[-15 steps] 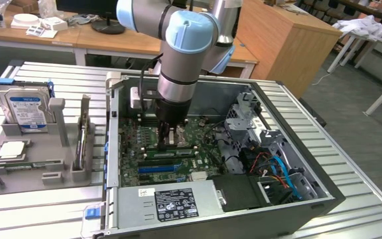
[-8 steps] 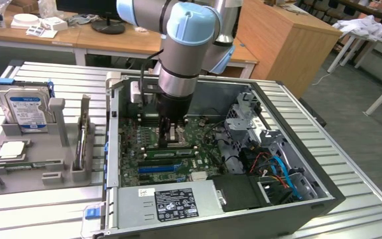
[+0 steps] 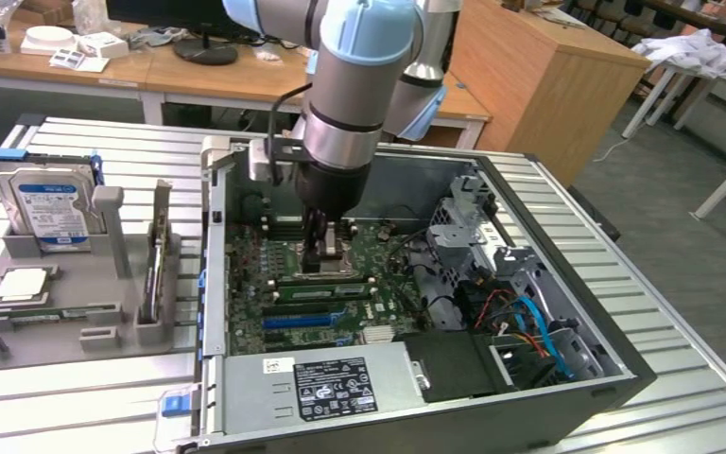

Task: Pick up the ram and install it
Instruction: 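Press down the ram until it locks into place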

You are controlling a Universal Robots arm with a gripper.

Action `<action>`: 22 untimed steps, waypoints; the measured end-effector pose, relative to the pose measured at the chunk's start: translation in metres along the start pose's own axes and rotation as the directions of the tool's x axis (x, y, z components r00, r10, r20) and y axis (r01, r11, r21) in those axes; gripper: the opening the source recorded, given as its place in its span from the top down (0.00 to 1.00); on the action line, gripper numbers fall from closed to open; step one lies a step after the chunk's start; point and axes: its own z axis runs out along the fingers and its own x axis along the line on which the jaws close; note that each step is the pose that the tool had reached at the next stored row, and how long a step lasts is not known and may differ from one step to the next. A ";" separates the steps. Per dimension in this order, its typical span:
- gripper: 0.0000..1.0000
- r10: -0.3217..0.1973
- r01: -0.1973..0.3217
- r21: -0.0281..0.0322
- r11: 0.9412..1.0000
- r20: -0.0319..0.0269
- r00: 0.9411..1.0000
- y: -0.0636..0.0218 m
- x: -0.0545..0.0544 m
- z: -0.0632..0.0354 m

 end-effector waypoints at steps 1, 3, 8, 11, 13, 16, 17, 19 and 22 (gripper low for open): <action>0.89 0.000 0.000 0.000 1.000 0.000 1.000 0.0000 0.000 -0.0017; 0.89 0.000 0.000 0.000 1.000 0.000 1.000 0.0001 0.000 -0.0050; 0.89 0.000 0.000 0.000 1.000 -0.001 1.000 0.0002 0.000 -0.0093; 0.89 0.000 0.000 0.000 1.000 -0.001 1.000 0.0002 0.000 -0.0093; 0.89 0.000 0.000 0.000 1.000 -0.001 1.000 -0.0003 0.000 -0.0095; 0.89 0.000 0.000 0.000 1.000 -0.001 1.000 -0.0049 0.000 -0.0095; 0.89 0.000 0.000 -0.001 1.000 -0.001 1.000 -0.0070 0.000 -0.0096; 0.89 0.000 0.000 -0.002 1.000 -0.001 1.000 -0.0111 0.000 -0.0097; 0.89 0.000 0.000 -0.003 1.000 -0.001 1.000 -0.0186 0.000 -0.0098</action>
